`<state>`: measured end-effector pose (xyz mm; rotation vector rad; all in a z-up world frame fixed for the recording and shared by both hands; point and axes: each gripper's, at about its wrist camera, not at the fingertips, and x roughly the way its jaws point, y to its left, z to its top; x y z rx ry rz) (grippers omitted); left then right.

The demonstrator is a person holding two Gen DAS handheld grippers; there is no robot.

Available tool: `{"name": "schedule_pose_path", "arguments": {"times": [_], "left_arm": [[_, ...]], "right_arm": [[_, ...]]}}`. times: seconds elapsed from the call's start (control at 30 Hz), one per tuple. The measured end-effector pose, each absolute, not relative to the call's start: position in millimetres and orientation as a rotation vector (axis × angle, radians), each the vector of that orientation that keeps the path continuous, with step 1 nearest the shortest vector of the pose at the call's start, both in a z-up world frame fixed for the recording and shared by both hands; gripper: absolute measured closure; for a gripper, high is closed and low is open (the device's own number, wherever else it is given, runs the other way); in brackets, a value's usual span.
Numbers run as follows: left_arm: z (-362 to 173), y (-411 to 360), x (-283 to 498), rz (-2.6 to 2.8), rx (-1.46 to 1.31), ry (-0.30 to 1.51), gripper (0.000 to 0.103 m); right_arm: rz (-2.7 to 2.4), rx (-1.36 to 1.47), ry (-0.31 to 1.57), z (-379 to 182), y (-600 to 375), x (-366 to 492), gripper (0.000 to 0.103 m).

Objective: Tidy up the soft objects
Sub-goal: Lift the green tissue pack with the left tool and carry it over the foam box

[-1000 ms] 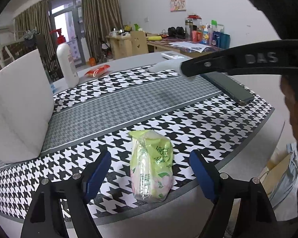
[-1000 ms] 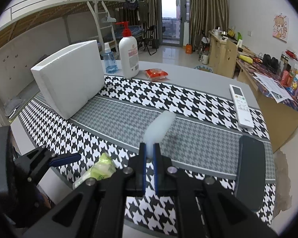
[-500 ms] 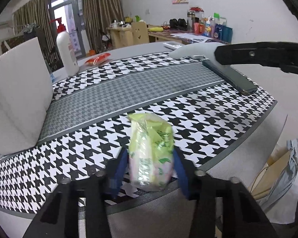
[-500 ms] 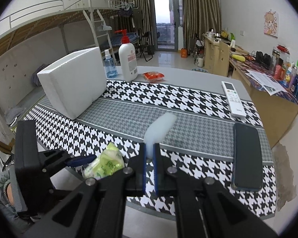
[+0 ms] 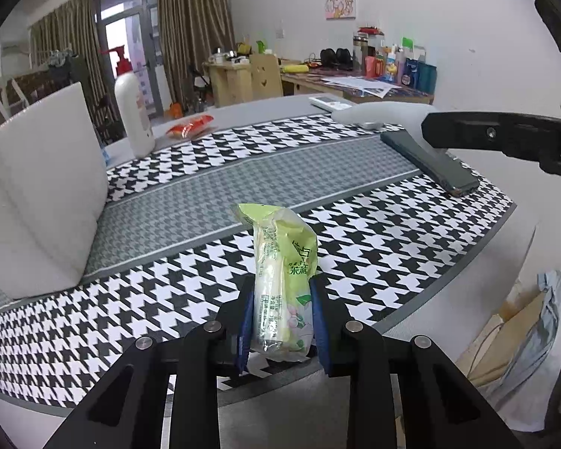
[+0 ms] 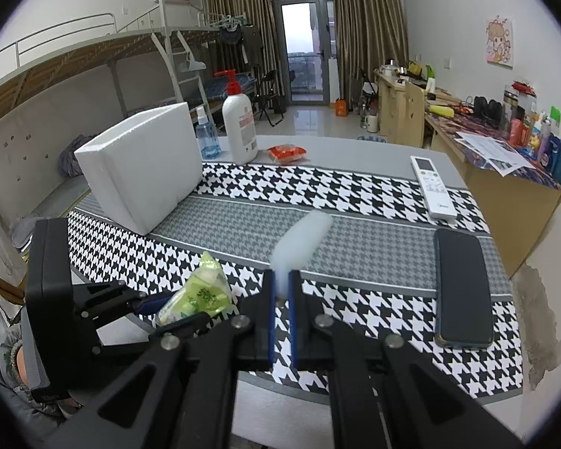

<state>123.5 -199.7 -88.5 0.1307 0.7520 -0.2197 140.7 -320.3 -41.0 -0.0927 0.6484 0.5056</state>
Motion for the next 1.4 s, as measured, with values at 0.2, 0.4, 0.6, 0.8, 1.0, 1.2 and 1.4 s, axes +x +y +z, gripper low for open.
{"name": "schedule_pose_path", "arguments": {"times": [0.2, 0.4, 0.6, 0.8, 1.0, 1.2, 1.4], "left_arm": [[-80.8, -198.3, 124.9, -0.223, 0.138, 0.732, 0.074], [-69.4, -196.4, 127.1, -0.221, 0.138, 0.703, 0.074], [-58.8, -187.1, 130.5, -0.208, 0.129, 0.679, 0.074], [-49.3, -174.9, 133.6, -0.19, 0.116, 0.654, 0.074], [-41.6, -164.6, 135.9, -0.174, 0.118, 0.636, 0.074], [-35.4, -153.2, 134.8, -0.172, 0.101, 0.625, 0.074], [-28.1, -143.0, 134.3, -0.155, 0.081, 0.605, 0.074]], "right_arm": [[0.512, -0.072, 0.634, -40.7, -322.5, 137.5, 0.095], [0.505, -0.083, 0.617, -40.6, -319.0, 137.5, 0.095], [0.487, -0.077, 0.6, -42.1, -319.2, 136.5, 0.095], [0.472, -0.086, 0.586, -44.7, -314.6, 133.9, 0.095], [0.471, -0.11, 0.557, -47.4, -303.5, 127.4, 0.095], [0.492, -0.116, 0.542, -47.3, -292.0, 126.3, 0.095], [0.481, -0.11, 0.527, -44.8, -282.7, 128.1, 0.095]]}}
